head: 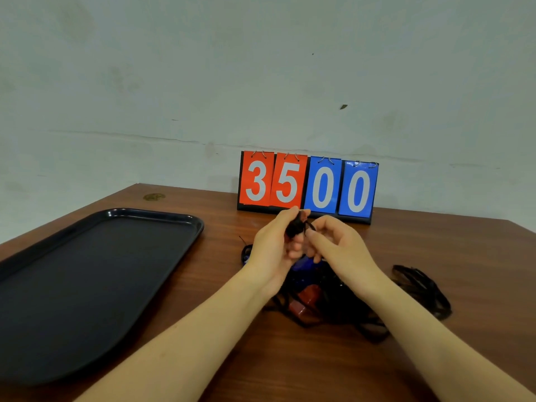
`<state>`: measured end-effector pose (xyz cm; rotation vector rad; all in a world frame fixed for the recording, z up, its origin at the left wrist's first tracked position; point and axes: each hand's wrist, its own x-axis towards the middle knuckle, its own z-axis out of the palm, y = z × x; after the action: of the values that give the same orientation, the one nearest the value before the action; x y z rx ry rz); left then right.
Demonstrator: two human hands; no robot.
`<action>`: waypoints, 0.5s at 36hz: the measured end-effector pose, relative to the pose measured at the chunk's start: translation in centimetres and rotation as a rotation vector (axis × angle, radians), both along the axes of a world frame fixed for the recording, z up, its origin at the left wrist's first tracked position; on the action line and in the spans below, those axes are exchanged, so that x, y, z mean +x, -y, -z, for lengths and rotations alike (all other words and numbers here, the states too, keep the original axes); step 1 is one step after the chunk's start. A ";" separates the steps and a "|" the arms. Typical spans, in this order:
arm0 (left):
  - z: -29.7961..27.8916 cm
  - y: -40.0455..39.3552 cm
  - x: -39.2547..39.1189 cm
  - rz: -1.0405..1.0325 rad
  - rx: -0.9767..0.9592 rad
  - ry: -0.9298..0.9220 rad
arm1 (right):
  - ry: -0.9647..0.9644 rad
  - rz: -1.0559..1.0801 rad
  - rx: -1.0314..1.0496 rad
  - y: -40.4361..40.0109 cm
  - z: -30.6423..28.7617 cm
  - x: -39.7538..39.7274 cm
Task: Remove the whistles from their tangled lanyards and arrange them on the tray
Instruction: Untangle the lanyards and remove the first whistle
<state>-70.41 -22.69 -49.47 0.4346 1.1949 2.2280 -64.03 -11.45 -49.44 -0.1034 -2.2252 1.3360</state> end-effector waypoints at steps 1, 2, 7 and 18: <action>0.0 0.0 0.0 0.031 0.021 0.040 | -0.001 -0.001 0.016 0.0 0.1 -0.1; 0.0 0.0 0.0 0.056 0.041 0.076 | 0.001 0.000 0.020 0.0 0.1 -0.1; -0.3 0.0 0.0 0.157 0.140 0.184 | -0.057 -0.063 -0.188 -0.3 0.1 -0.1; -1.4 0.6 -0.4 0.229 0.154 0.237 | -0.158 -0.415 -0.748 0.4 -0.5 0.1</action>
<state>-70.78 -23.31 -48.07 0.3374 0.8130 2.1106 -63.93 -11.89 -48.92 0.2017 -1.5596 2.2591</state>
